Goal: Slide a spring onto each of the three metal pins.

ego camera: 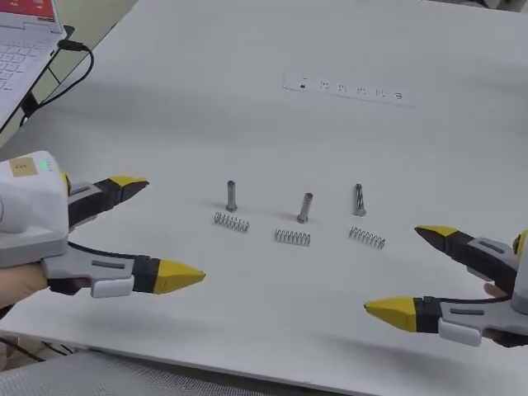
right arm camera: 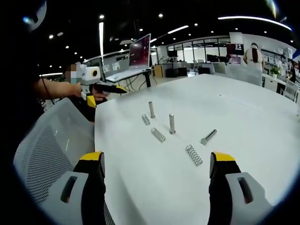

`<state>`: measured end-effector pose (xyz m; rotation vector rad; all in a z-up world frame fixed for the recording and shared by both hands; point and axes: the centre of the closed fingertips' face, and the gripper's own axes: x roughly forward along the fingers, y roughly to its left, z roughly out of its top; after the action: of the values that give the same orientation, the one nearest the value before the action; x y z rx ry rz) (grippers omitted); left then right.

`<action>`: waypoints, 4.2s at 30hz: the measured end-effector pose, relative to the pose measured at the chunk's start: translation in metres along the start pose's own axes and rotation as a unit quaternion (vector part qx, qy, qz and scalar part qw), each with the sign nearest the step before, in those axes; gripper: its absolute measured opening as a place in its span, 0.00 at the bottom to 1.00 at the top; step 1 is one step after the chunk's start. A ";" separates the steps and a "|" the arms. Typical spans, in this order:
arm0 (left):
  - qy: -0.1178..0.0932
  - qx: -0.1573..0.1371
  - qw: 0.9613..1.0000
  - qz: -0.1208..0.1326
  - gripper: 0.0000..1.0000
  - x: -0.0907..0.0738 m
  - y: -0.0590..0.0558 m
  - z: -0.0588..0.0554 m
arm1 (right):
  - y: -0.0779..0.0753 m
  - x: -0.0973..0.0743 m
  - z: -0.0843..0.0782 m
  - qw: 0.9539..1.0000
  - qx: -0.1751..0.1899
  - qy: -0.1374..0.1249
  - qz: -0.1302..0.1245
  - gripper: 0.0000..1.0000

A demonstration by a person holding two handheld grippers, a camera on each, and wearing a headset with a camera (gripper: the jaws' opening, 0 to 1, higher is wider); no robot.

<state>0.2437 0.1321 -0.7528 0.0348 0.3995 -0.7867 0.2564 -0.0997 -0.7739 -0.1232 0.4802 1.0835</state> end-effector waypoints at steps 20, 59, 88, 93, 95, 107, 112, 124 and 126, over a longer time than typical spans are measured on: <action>0.005 -0.003 1.000 0.001 0.97 -0.002 0.003 -0.001 | -0.024 0.018 0.024 1.000 0.014 0.007 -0.012 0.84; 0.022 0.000 1.000 0.000 0.97 -0.003 0.001 -0.011 | -0.113 0.065 0.029 0.983 0.109 0.120 -0.084 0.45; 0.035 0.008 0.999 -0.014 0.94 -0.002 0.013 -0.014 | -0.146 0.105 -0.003 0.959 0.182 0.188 -0.113 0.22; 0.030 0.003 1.000 -0.006 0.94 -0.004 0.016 -0.015 | -0.153 0.110 -0.006 0.955 0.188 0.193 -0.124 0.19; 0.033 0.005 0.999 -0.006 0.94 -0.005 0.016 -0.017 | -0.155 0.110 -0.009 0.953 0.193 0.198 -0.128 0.18; 0.035 0.005 0.999 -0.013 0.94 -0.002 0.016 -0.018 | -0.158 0.113 -0.012 0.950 0.173 0.221 -0.138 0.10; 0.033 0.006 0.999 -0.012 0.93 0.000 0.016 -0.015 | -0.158 0.115 -0.012 0.950 0.147 0.236 -0.144 0.09; 0.037 0.002 0.999 -0.008 0.93 -0.002 0.017 -0.019 | -0.140 0.107 -0.012 0.951 0.114 0.245 -0.151 0.06; 0.037 0.002 0.999 -0.008 0.93 -0.002 0.016 -0.019 | -0.135 0.103 -0.011 0.951 0.114 0.245 -0.151 0.06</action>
<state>0.2474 0.1485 -0.7718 0.0648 0.4688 -0.8043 0.4093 -0.0821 -0.8463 -0.2560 0.9961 0.6837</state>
